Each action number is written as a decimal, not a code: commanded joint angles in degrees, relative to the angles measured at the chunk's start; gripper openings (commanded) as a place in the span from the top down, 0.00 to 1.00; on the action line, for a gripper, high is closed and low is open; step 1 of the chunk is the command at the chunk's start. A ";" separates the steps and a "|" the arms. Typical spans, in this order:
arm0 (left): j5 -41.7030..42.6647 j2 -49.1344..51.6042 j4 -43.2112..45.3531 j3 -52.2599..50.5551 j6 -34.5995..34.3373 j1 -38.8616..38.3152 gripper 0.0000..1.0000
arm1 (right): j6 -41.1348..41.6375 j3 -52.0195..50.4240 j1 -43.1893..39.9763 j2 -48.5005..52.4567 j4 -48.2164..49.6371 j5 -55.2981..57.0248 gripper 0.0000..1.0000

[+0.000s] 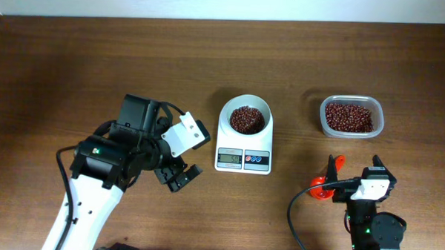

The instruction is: Scoop and weigh 50g on scale

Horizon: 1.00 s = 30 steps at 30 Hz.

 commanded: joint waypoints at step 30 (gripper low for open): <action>0.79 -2.08 -0.13 0.70 0.90 -0.24 0.01 | 1.07 -0.35 -0.17 -0.59 -0.33 1.73 0.01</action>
